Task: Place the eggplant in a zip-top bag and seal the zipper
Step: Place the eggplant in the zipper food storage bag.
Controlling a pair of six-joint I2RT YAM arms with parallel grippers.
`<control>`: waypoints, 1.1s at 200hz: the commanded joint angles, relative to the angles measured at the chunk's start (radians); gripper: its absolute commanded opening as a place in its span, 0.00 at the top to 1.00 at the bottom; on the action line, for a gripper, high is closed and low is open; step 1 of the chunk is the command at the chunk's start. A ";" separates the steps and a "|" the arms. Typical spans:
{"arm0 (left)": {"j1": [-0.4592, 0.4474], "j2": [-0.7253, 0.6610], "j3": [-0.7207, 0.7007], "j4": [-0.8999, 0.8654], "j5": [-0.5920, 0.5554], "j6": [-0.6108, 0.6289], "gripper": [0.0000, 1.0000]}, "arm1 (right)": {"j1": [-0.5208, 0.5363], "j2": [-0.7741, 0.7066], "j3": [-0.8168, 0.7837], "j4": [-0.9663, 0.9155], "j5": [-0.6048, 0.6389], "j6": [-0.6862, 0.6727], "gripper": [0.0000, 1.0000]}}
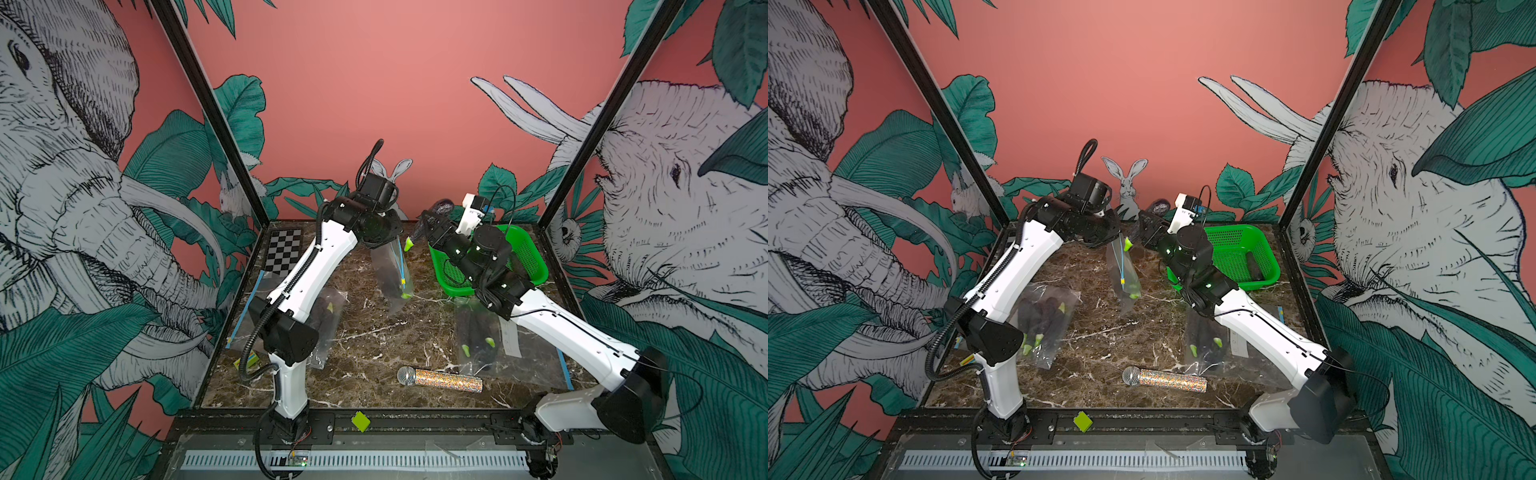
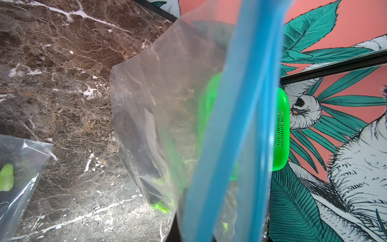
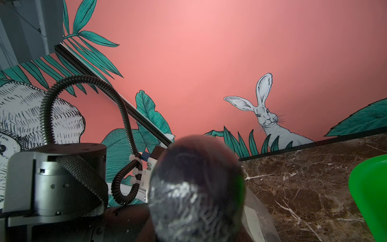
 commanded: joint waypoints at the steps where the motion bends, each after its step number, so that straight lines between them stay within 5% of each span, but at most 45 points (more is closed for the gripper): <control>1: 0.005 -0.039 -0.013 0.009 0.007 -0.018 1.00 | 0.021 0.022 0.007 0.071 -0.009 0.014 0.91; 100: 0.005 -0.054 -0.016 0.000 0.020 -0.015 1.00 | 0.037 0.107 0.026 0.064 0.072 -0.087 0.92; 220: 0.007 -0.064 0.034 -0.008 0.042 -0.008 1.00 | 0.078 0.174 0.101 -0.189 0.067 -0.490 0.92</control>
